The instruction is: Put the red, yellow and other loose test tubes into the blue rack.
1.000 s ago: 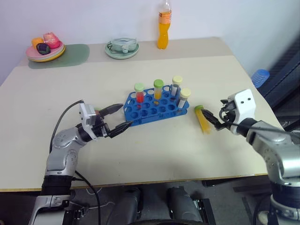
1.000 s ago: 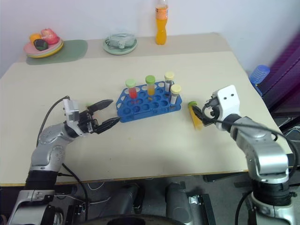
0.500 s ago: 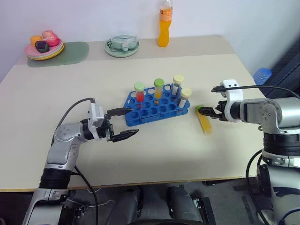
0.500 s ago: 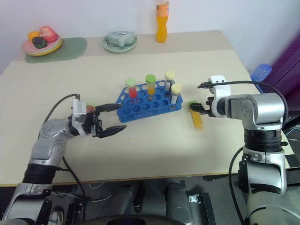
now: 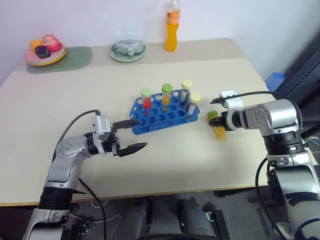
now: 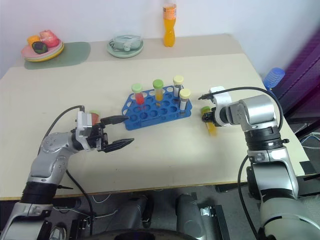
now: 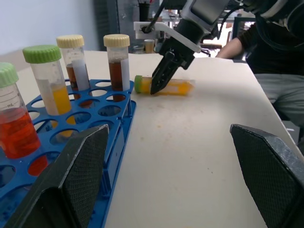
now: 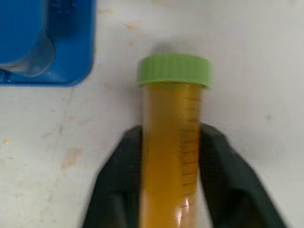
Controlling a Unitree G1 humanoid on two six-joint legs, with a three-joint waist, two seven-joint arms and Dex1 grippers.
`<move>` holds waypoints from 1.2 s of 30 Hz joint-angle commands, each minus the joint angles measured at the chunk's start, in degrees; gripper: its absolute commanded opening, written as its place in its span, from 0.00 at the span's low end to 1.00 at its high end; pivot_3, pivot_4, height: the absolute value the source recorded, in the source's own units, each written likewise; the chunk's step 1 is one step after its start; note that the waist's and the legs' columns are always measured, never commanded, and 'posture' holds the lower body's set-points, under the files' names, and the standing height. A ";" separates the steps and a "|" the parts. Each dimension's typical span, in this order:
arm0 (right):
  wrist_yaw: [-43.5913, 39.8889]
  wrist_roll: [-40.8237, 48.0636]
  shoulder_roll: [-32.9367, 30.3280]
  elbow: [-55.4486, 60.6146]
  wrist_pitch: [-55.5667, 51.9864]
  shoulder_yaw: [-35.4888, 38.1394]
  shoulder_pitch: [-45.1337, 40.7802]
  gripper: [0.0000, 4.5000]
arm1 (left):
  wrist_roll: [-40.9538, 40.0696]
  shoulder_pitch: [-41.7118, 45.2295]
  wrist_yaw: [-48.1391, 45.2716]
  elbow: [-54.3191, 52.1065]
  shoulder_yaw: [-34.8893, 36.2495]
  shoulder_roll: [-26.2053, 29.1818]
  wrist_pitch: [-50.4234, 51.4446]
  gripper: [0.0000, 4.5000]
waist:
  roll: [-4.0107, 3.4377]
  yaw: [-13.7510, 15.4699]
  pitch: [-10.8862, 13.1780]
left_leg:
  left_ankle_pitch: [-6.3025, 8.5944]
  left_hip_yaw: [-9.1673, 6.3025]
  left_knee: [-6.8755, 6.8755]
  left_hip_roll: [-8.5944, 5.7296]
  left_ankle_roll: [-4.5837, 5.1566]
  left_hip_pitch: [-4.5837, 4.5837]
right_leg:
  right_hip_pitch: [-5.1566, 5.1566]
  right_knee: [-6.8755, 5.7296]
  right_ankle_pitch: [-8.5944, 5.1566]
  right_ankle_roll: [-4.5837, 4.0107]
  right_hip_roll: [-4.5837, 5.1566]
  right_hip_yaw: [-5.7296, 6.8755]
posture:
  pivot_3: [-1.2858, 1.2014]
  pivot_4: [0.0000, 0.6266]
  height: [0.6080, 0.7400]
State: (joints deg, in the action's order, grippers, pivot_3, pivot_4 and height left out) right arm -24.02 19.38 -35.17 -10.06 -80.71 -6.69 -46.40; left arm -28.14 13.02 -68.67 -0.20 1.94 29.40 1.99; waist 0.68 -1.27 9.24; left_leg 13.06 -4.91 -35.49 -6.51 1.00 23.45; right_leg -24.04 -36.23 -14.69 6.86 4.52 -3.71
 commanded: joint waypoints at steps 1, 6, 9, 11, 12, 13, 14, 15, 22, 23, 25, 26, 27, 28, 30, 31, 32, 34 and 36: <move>-3.14 -1.16 -1.44 2.43 3.78 -5.44 2.72 0.18 | -0.93 -0.70 0.61 -2.21 1.38 0.67 0.05 0.94 | 0.06 0.01 -0.04 | 0.00 0.00 0.00 0.00 0.00 0.00 | 0.00 0.00 0.02 0.00 0.00 0.00 | 0.52 0.24 1.00; -14.18 -7.12 -14.42 18.34 23.06 -15.69 13.43 0.18 | -0.99 -1.16 1.22 -2.94 1.43 0.69 0.11 0.94 | 0.09 0.78 -0.06 | 0.03 -0.06 -0.10 0.00 0.02 0.01 | -0.02 0.10 0.02 0.02 0.04 0.30 | 0.52 0.24 1.00; -17.62 -7.10 -17.97 24.87 29.10 -13.90 19.32 0.18 | -1.11 -1.23 1.36 -3.21 1.50 0.80 0.18 0.94 | 0.10 1.54 -0.05 | 0.08 -0.15 -0.26 -0.01 0.09 0.05 | 0.05 0.17 0.02 0.03 0.14 0.58 | 0.52 0.24 1.00; -18.46 -6.39 -18.65 28.43 31.74 -11.08 22.70 0.18 | -1.17 -1.07 1.40 -3.22 1.55 0.85 0.27 0.94 | 0.11 1.98 -0.05 | 0.10 -0.16 -0.27 0.00 0.10 0.06 | 0.15 0.19 0.01 0.02 0.15 0.60 | 0.52 0.24 1.00; -18.87 -5.59 -18.50 29.96 32.11 -9.55 23.90 0.18 | -1.23 -1.01 1.39 -3.25 1.62 0.90 0.33 0.94 | 0.10 1.97 -0.05 | 0.11 -0.17 -0.28 0.01 0.10 0.06 | 0.30 0.20 0.01 0.02 0.16 0.62 | 0.52 0.24 1.00; -19.58 -4.08 -17.96 31.73 32.57 -7.53 25.12 0.18 | -1.28 -0.86 1.40 -3.25 1.66 0.93 0.44 0.94 | 0.11 1.98 -0.05 | 0.11 -0.18 -0.28 0.01 0.10 0.06 | 0.32 0.20 0.01 0.01 0.16 0.62 | 0.52 0.24 1.00; -20.29 -2.63 -17.39 33.51 32.88 -5.68 26.23 0.18 | -1.34 -0.75 1.39 -3.25 1.73 0.98 0.55 0.94 | 0.11 1.98 -0.05 | 0.11 -0.18 -0.27 0.02 0.10 0.06 | 0.32 0.19 0.01 0.01 0.16 0.62 | 0.52 0.24 1.00; -20.87 -1.57 -16.76 35.27 33.73 -4.12 27.25 0.18 | -1.41 -0.68 1.31 -3.21 1.83 1.06 0.61 0.94 | 0.10 1.90 -0.04 | 0.11 -0.20 -0.27 0.03 0.10 0.06 | 0.32 0.19 0.01 0.01 0.15 0.64 | 0.52 0.24 1.00; -21.16 10.00 -0.91 41.70 43.04 2.92 28.72 0.18 | -1.56 0.52 0.71 -2.14 2.16 1.42 1.18 0.94 | 0.08 1.65 0.01 | 0.11 -0.20 -0.23 0.09 0.09 0.06 | 0.29 0.16 0.01 0.01 0.12 0.65 | 0.52 0.24 1.00; -20.36 10.53 2.48 40.48 45.05 2.90 27.63 0.18 | -1.61 0.76 0.67 -1.97 2.19 1.40 1.26 0.94 | 0.06 1.71 0.02 | 0.11 -0.21 -0.27 0.09 0.09 0.05 | 0.31 0.16 0.01 0.01 0.12 0.68 | 0.52 0.24 1.00; -18.67 10.36 9.85 36.57 51.51 3.12 25.16 0.18 | -1.94 1.16 0.74 -1.80 2.37 1.20 1.60 0.94 | 0.07 1.71 0.02 | 0.11 -0.21 -0.29 0.07 0.09 0.05 | 0.31 0.16 0.02 0.00 0.12 0.68 | 0.52 0.24 1.00; -17.54 9.74 12.84 34.45 53.89 3.32 24.00 0.18 | -2.15 1.32 0.81 -1.69 2.54 1.08 1.77 0.94 | 0.02 1.66 0.05 | 0.10 -0.21 -0.28 0.08 0.08 0.05 | 0.30 0.16 0.02 -0.01 0.11 0.69 | 0.52 0.24 1.00; -16.54 8.94 15.26 32.35 55.97 3.49 22.98 0.18 | -2.34 1.45 0.93 -1.58 2.72 0.95 1.96 0.94 | 0.01 1.64 0.06 | 0.09 -0.21 -0.27 0.07 0.07 0.04 | 0.29 0.14 0.02 -0.01 0.11 0.69 | 0.52 0.24 1.00; -14.43 7.06 18.27 28.62 59.52 3.71 21.44 0.18 | -2.48 1.57 1.01 -1.44 2.84 0.89 2.04 0.94 | 0.02 1.60 0.05 | 0.09 -0.21 -0.24 0.07 0.06 0.04 | 0.27 0.13 0.03 -0.01 0.10 0.69 | 0.52 0.24 1.00; -9.79 1.22 23.80 19.06 71.58 4.18 18.19 0.18 | -2.76 1.79 1.42 -1.27 2.96 0.73 2.21 0.94 | 0.02 1.48 0.05 | 0.07 -0.21 -0.22 0.06 0.03 0.04 | 0.12 0.12 0.03 -0.01 0.10 0.71 | 0.52 0.24 1.00; -7.97 -0.99 25.88 14.87 76.51 4.56 17.11 0.18 | -2.73 1.88 1.58 -1.27 2.90 0.69 2.25 0.94 | 0.02 1.44 0.05 | 0.04 -0.20 -0.20 0.04 0.00 0.03 | -0.02 0.10 0.04 -0.01 0.09 0.71 | 0.52 0.24 1.00; -7.48 -2.20 27.25 11.72 80.20 4.72 16.47 0.18 | -2.75 1.94 1.67 -1.34 2.88 0.69 2.36 0.94 | 0.01 1.45 0.05 | 0.03 -0.20 -0.18 0.04 -0.03 0.03 | -0.05 0.07 0.05 -0.03 0.08 0.71 | 0.52 0.24 1.00; -7.37 -3.15 30.54 5.75 88.34 5.19 15.90 0.18 | -3.16 2.01 2.47 -1.49 3.29 0.39 2.80 0.94 | 0.01 1.52 0.05 | 0.00 -0.19 -0.15 0.04 -0.06 0.03 | -0.12 0.03 0.05 -0.03 0.07 0.73 | 0.52 0.24 1.00; -6.42 -5.26 32.32 0.23 94.92 5.11 15.23 0.18 | -3.20 2.04 2.59 -1.38 3.46 0.55 2.79 0.94 | 0.01 1.16 0.05 | -0.08 -0.18 -0.11 0.04 -0.19 0.03 | -0.18 -0.01 0.05 -0.03 0.07 0.74 | 0.52 0.24 1.00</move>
State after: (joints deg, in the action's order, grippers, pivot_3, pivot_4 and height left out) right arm -31.01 15.61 -3.61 -8.10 7.94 -1.98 -29.90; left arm -30.26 14.34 -66.24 -0.85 3.81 29.84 4.79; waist 0.69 -0.12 9.29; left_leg 12.96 -5.07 -35.58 -6.47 0.78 23.48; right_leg -24.24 -36.25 -14.64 6.83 4.59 -2.98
